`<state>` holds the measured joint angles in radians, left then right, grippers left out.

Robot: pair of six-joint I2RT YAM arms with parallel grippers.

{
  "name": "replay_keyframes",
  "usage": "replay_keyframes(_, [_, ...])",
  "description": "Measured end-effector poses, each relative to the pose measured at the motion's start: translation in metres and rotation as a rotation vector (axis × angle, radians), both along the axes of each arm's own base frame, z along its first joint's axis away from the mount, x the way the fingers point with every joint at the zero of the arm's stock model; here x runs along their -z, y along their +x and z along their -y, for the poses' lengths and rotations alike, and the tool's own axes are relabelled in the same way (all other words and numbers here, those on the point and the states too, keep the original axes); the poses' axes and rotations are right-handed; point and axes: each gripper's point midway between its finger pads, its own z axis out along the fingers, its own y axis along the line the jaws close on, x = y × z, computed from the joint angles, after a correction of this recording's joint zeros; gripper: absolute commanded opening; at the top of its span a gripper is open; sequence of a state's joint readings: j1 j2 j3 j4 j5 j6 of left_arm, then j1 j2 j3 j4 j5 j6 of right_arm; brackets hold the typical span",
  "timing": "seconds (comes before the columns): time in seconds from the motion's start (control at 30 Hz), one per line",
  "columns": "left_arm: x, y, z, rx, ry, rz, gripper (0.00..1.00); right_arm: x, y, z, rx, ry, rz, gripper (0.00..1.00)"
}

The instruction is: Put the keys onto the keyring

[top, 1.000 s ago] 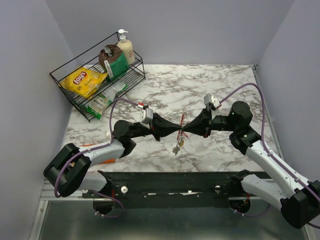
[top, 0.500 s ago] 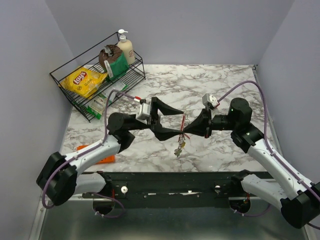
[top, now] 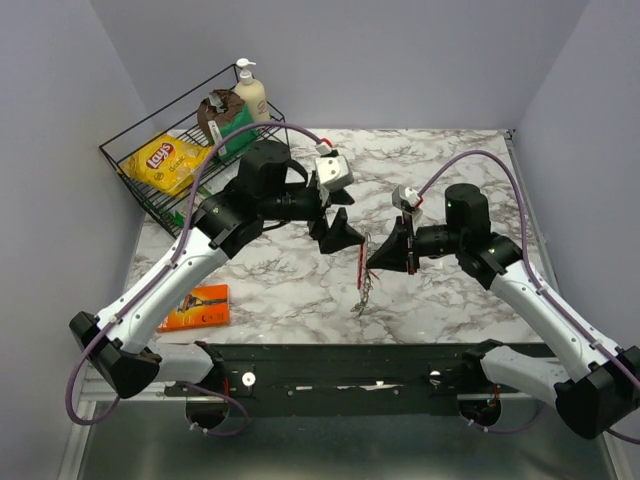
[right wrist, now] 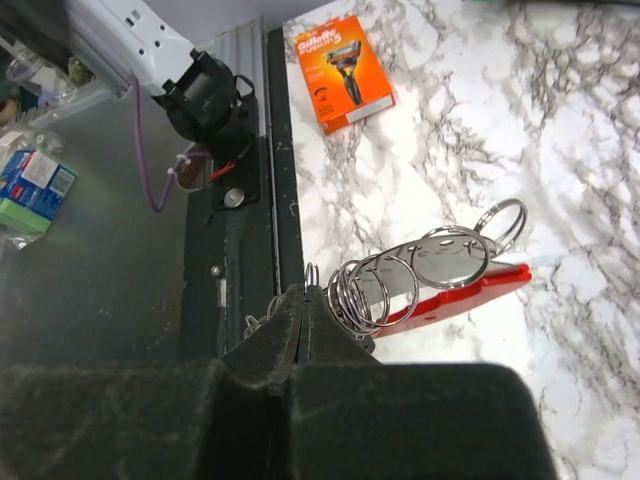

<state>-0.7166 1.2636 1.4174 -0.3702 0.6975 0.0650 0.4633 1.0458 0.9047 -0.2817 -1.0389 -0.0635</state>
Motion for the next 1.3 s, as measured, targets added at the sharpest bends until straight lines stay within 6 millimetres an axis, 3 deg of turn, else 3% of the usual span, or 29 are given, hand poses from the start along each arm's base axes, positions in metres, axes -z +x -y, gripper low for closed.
replay_keyframes(0.17, [0.053,-0.004,-0.012,-0.005,0.231,-0.155,0.67,0.007,-0.001,0.001,-0.005,-0.021,-0.034,0.01])
replay_keyframes(0.27, [0.084,-0.009,-0.018,0.021,0.346,-0.245,0.56,0.008,-0.002,0.001,-0.006,-0.027,-0.044,0.01])
replay_keyframes(0.43, [0.120,-0.020,-0.015,0.085,0.452,-0.357,0.54,0.014,-0.001,0.000,-0.013,-0.037,-0.069,0.01])
replay_keyframes(0.57, [0.137,-0.029,-0.006,0.140,0.494,-0.399,0.54,0.015,-0.002,0.000,-0.019,-0.038,-0.077,0.01])
replay_keyframes(1.03, [0.126,-0.039,0.012,0.222,0.452,-0.367,0.45,0.014,-0.003,0.000,-0.026,-0.034,-0.079,0.01])
replay_keyframes(1.2, [0.125,-0.040,0.016,0.236,0.442,-0.358,0.28,0.014,-0.003,0.000,-0.026,-0.034,-0.079,0.01])
replay_keyframes(1.3, [0.126,-0.041,0.018,0.250,0.439,-0.355,0.12,0.014,-0.003,0.000,-0.025,-0.035,-0.080,0.01])
